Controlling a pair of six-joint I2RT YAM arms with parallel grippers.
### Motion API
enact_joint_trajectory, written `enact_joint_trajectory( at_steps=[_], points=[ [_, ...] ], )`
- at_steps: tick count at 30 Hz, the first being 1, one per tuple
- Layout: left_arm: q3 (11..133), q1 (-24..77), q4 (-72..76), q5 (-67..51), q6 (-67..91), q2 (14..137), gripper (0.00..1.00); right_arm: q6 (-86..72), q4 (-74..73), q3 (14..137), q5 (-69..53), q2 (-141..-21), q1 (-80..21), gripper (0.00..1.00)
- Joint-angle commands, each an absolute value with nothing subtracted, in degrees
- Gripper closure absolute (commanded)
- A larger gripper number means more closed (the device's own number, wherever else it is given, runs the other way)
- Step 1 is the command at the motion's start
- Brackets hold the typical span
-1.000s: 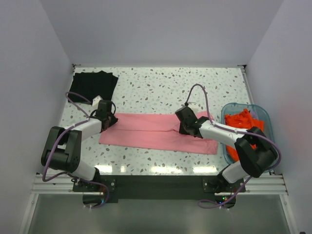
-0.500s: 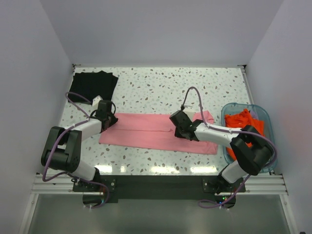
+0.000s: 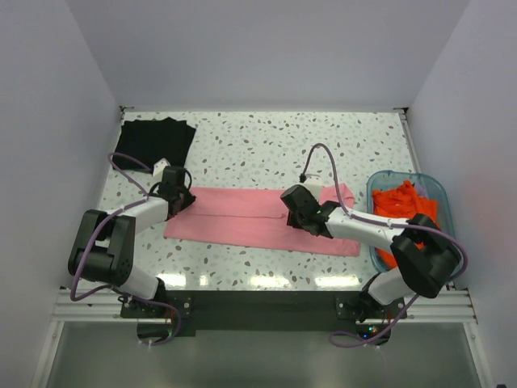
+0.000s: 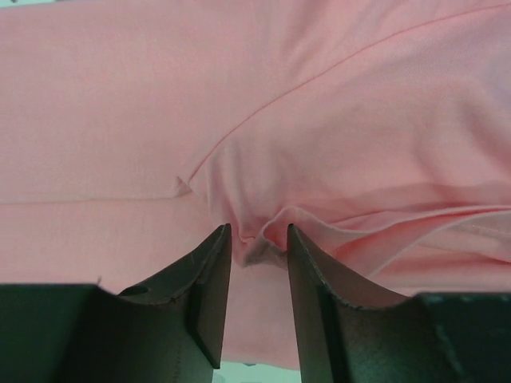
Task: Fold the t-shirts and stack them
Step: Fold the tshirt
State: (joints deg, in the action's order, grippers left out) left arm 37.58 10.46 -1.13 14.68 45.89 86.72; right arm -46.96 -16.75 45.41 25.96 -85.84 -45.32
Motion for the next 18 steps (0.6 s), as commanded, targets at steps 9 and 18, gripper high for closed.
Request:
enact_joint_trajectory(
  at_steps=[9,18],
  points=[
    [36.3,10.2,-1.32,13.18,45.79,86.49,0.7,-40.44,-21.62,50.27,34.1,-81.46,-43.0,0.51],
    [36.3,10.2,-1.49,12.83,45.88,86.22,0.7,-34.63,-23.64,54.49,28.57,-89.03,-34.54,0.6]
  ],
)
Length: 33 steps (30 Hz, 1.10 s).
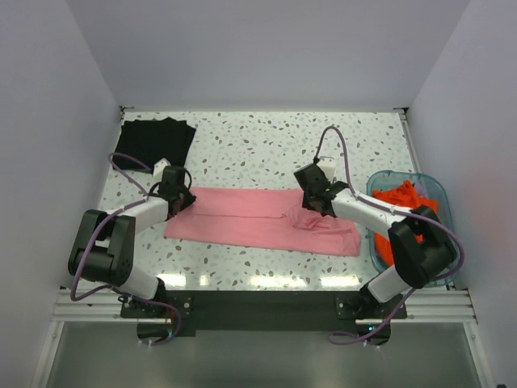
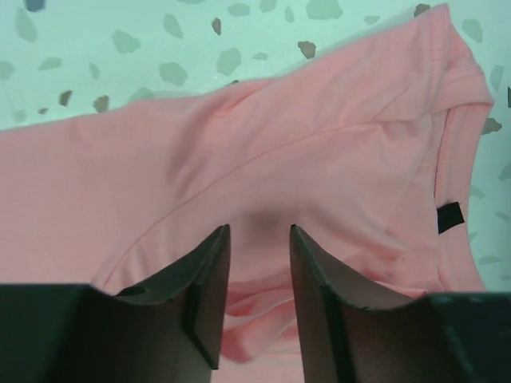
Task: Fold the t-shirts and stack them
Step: Fold the tshirt
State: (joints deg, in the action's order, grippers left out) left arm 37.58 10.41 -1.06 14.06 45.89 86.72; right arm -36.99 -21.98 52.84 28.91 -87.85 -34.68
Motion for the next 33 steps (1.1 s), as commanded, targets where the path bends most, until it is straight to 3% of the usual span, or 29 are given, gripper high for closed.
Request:
enact_joint_trajectory(
  at_steps=[1,4,10,25,33],
  points=[
    [36.3,10.2,-1.41,12.75,45.79,86.22,0.7,-34.72,-23.47,54.23,28.22,-89.56,-34.54,0.63],
    [36.39,10.2,-1.49,12.66,45.88,86.13,0.7,-35.86,-23.38,52.3,28.04,-89.56,-34.54,0.78],
    [36.3,10.2,-1.5,12.83,45.7,85.96,0.7,-37.44,-22.5,46.24,26.11,-84.56,-34.63,0.88],
    [35.68,10.11,-1.05,12.75,45.88,86.13,0.7,-40.34,-22.94,39.11,18.81,-74.71,-37.7,0.89],
    [35.95,10.2,-1.14,12.66,46.05,85.69,0.71,-38.76,-28.64,43.32,26.69,-72.77,-38.06,0.85]
  ],
)
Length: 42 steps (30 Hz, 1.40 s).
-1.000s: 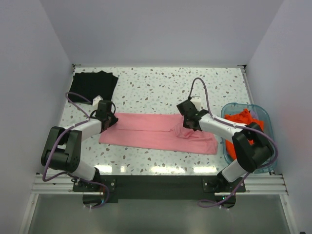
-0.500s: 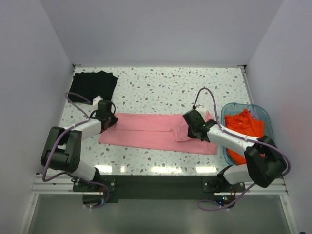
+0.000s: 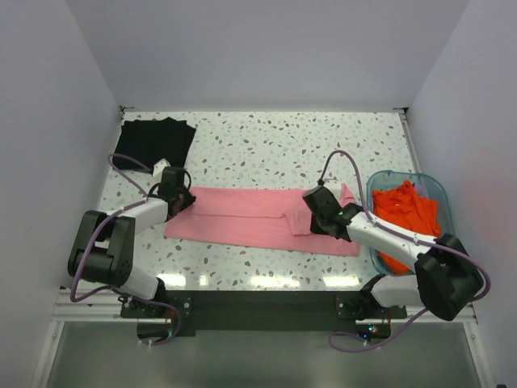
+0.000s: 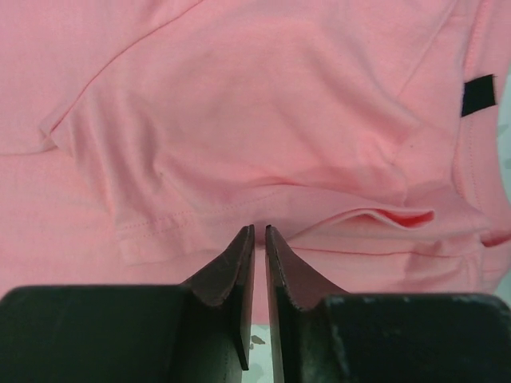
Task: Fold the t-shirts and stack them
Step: Fold the tshirt
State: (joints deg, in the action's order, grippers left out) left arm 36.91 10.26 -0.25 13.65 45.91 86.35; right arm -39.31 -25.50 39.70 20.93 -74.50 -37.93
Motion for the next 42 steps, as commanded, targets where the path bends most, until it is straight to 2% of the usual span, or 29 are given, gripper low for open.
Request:
enact_joint_trajectory(
  at_steps=[1,8,13,23,26,31,35,37,42],
  points=[
    [35.95,10.2,-1.23,12.66,45.97,85.61,0.7,-37.98,-29.35,44.29,28.11,-72.95,-37.88,0.84],
    [36.21,10.2,-1.23,12.22,46.05,85.78,0.7,-33.31,-29.1,49.66,29.1,-79.62,-30.42,0.83],
    [36.12,10.2,-1.14,12.04,46.05,86.04,0.7,-33.22,-27.69,48.43,26.73,-84.46,-30.15,0.85],
    [35.95,10.2,-0.88,12.31,45.88,85.96,0.7,-36.74,-25.32,35.86,20.75,-71.73,-30.41,0.89],
    [35.77,10.2,-0.88,11.95,46.23,86.48,0.7,-37.44,-25.23,36.03,19.78,-73.12,-30.24,0.88],
    [34.98,10.2,-0.88,12.3,46.93,87.19,0.7,-39.63,-22.59,37.61,15.21,-79.97,-30.23,0.8],
    [33.75,10.98,-3.42,15.11,49.56,87.98,0.73,-40.43,-21.88,41.21,15.38,-85.16,-29.71,0.69],
    [32.96,11.69,-5.26,18.36,51.67,87.72,0.72,-39.9,-22.41,45.42,15.03,-89.02,-28.66,0.64],
    [28.31,15.2,-10.09,23.02,59.56,81.94,0.71,-35.61,-25.48,59.98,14.59,-99.47,-24.09,0.63]
  ],
)
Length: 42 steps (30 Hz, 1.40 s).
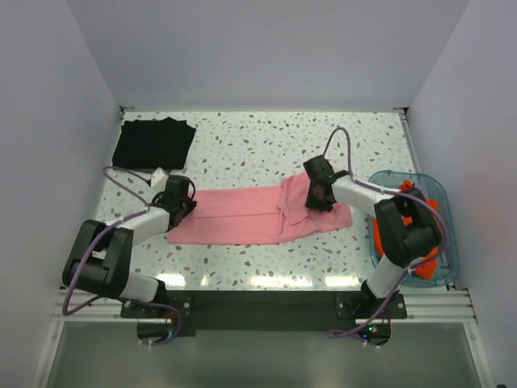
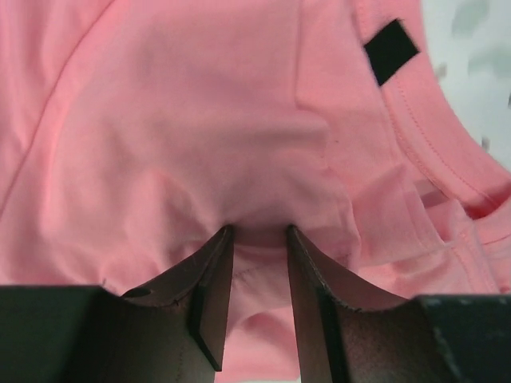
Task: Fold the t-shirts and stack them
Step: Fold the tshirt
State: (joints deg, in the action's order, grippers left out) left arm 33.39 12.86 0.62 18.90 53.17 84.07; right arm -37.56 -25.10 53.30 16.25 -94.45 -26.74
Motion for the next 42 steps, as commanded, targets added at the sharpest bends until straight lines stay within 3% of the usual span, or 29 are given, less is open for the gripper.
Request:
enact_joint_trajectory(
  at_steps=[1,5,9,13,15,17,21,31,42],
  points=[
    [27.52,16.08,-10.8,23.38,61.16,80.7,0.71,-34.9,-26.62,62.47,14.33,-103.58,-21.91,0.63],
    [23.57,22.12,-13.18,21.8,67.4,75.07,0.69,-30.86,-31.01,78.19,14.24,-116.07,-18.11,0.63],
    [23.46,31.36,-16.87,21.01,74.68,71.99,0.68,-26.38,-38.13,103.8,13.8,-129.88,-17.05,0.62],
    [26.27,40.06,-21.61,20.04,77.43,70.23,0.59,-22.68,-44.8,123.63,15.73,-141.84,-16.79,0.53],
    [28.2,41.83,-23.63,20.74,75.86,69.09,0.54,-20.93,-46.66,131.18,16.61,-145.28,-16.87,0.43],
    [32.23,41.92,-27.85,23.45,70.51,66.46,0.48,-20.04,-46.94,132.45,18.19,-144.76,-16.79,0.33],
    [38.31,41.84,-28.31,30.3,56.48,61.7,0.44,-19.86,-42.46,122.21,20.04,-133.99,-16.79,0.23],
    [51.94,41.84,-21.97,27.69,35.25,80.93,0.52,-27.68,-38.32,106.79,20.57,-124.27,-18.9,0.24],
    [47.91,43.68,-26.54,28.21,37.78,89.56,0.64,-29.71,-40.6,114.86,16.18,-135.33,-18.02,0.24]
  ],
)
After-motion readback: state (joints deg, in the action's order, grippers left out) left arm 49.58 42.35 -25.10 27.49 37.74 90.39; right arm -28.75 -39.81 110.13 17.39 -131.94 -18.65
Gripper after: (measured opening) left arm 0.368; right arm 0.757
